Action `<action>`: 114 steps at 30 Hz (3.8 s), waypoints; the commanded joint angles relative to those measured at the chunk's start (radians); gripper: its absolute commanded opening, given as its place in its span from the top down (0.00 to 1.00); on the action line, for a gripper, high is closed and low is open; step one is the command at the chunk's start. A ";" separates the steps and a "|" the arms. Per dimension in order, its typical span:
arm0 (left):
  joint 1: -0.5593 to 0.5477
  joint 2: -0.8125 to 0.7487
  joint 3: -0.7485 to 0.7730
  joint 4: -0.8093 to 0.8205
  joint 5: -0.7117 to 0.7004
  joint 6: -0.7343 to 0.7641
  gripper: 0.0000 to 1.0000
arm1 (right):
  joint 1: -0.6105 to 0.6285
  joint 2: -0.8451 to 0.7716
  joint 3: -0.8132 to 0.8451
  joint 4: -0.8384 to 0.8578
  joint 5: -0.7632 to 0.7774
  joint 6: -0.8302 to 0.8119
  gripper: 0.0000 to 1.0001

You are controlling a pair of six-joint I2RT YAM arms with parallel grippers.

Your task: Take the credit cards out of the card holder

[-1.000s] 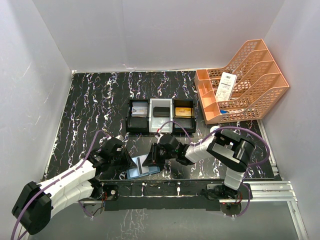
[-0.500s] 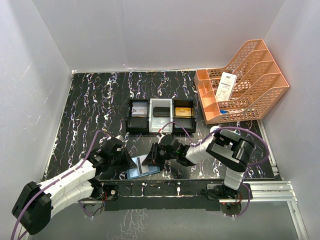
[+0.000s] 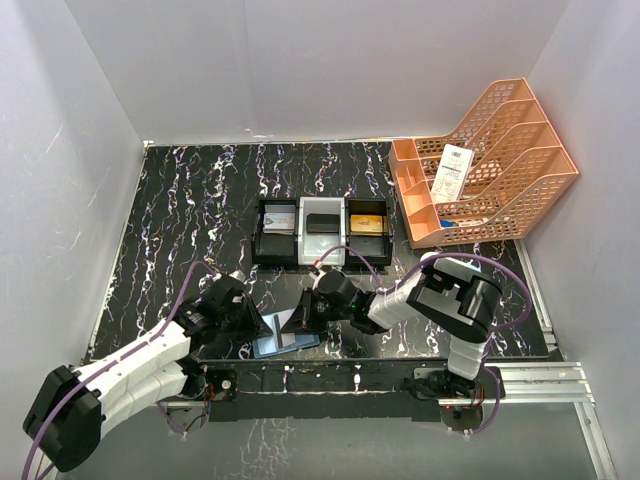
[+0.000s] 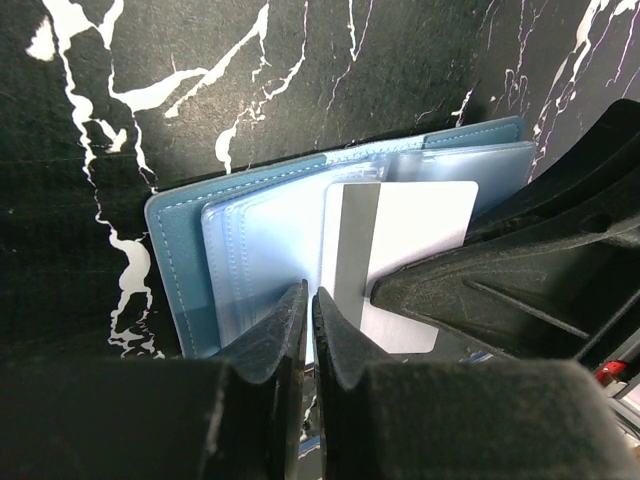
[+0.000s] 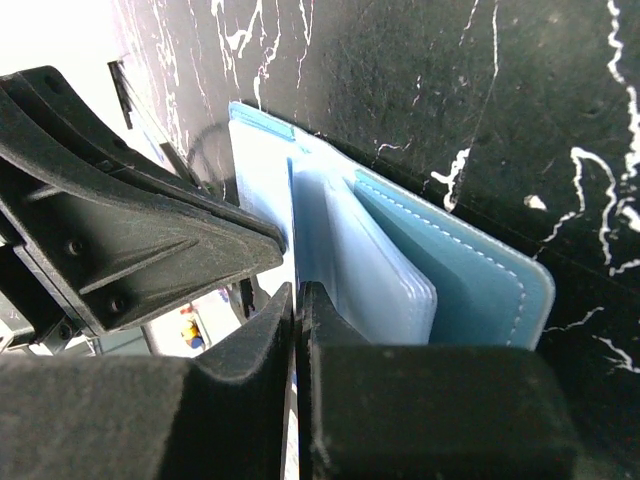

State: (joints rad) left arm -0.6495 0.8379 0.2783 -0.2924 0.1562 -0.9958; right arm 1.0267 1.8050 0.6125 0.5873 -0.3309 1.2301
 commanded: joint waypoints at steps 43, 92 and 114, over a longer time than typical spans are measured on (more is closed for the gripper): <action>0.026 0.040 0.600 -0.404 -0.454 0.386 0.01 | -0.009 -0.786 0.009 -0.393 0.506 -0.701 1.00; 0.462 -0.104 0.514 -0.344 -0.520 0.466 0.01 | -0.061 0.105 0.836 -0.571 0.593 -1.680 1.00; 0.462 -0.101 0.513 -0.354 -0.528 0.448 0.01 | -0.154 0.342 1.028 -0.605 0.561 -1.955 1.00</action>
State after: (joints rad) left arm -0.1917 0.7429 0.7723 -0.6338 -0.3374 -0.5400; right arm 0.8764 2.1387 1.5837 -0.0326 0.2253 -0.6392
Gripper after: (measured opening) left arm 0.985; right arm 0.009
